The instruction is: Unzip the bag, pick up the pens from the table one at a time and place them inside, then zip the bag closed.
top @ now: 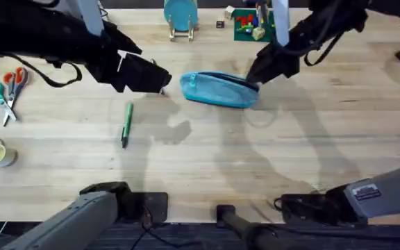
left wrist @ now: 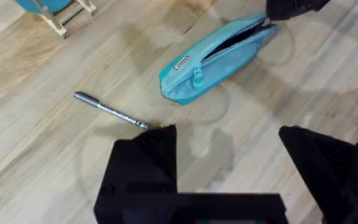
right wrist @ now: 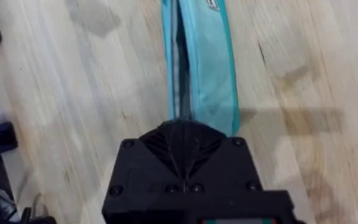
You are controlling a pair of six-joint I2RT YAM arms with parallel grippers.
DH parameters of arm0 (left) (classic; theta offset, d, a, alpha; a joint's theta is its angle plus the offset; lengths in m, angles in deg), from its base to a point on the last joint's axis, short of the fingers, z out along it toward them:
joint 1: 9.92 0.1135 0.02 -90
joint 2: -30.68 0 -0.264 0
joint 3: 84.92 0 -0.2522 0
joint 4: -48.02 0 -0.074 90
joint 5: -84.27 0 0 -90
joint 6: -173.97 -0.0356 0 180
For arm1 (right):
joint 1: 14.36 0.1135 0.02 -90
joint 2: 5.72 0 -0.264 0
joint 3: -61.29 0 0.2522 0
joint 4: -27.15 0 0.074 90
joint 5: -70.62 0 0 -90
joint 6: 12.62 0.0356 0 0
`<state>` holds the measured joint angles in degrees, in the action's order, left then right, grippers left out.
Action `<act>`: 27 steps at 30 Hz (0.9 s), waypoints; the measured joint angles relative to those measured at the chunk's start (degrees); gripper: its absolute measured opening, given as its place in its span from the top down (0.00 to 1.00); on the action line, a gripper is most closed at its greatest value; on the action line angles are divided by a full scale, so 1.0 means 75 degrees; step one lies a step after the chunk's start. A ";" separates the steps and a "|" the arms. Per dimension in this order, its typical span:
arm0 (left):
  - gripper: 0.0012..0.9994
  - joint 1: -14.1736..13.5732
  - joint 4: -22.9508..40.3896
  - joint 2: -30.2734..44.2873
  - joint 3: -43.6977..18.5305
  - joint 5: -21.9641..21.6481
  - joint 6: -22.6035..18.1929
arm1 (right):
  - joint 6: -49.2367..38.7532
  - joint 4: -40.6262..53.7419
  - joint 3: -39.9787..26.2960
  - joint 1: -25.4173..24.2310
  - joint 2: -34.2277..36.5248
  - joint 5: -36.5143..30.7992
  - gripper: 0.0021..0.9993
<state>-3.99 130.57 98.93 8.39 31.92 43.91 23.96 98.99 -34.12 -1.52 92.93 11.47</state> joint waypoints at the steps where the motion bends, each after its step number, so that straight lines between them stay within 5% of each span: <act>1: 0.01 0.0000 0.0000 -0.0002 0.0000 0.0000 0.0000 | -0.0003 -0.0040 0.0000 0.0041 -0.0003 0.0000 0.97; 27: 0.01 0.0000 0.0000 0.0000 0.0000 0.0000 0.0000 | -0.0029 -0.0155 -0.0012 0.0167 0.0283 -0.0003 0.97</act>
<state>-3.99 130.57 98.92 8.39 31.92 43.91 23.74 97.83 -34.21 -0.27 95.06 11.45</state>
